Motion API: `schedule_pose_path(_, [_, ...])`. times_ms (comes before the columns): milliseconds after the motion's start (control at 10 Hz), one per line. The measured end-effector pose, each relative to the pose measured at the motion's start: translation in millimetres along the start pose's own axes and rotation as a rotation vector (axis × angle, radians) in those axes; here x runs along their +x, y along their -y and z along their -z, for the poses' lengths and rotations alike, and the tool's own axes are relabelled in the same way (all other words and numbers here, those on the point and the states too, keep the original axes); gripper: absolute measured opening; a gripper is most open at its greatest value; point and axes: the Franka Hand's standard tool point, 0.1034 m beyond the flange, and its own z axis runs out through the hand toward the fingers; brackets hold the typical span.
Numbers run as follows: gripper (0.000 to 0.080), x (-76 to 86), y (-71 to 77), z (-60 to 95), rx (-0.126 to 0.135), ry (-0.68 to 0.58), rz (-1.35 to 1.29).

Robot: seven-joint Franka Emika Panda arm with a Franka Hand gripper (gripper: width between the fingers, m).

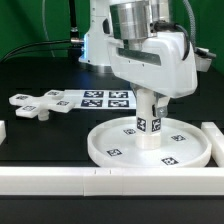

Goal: Assemble round table

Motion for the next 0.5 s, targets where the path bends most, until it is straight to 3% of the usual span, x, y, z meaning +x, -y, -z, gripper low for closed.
schedule_pose_path(100, [0.0433,-0.2,-0.4,-0.6,-0.001,0.0,0.033])
schedule_pose_path(200, [0.059,-0.2,-0.5,-0.6,-0.003,0.001,0.072])
schedule_pose_path(500, [0.0646,-1.4,7.6,4.0,-0.013,0.005,0.347])
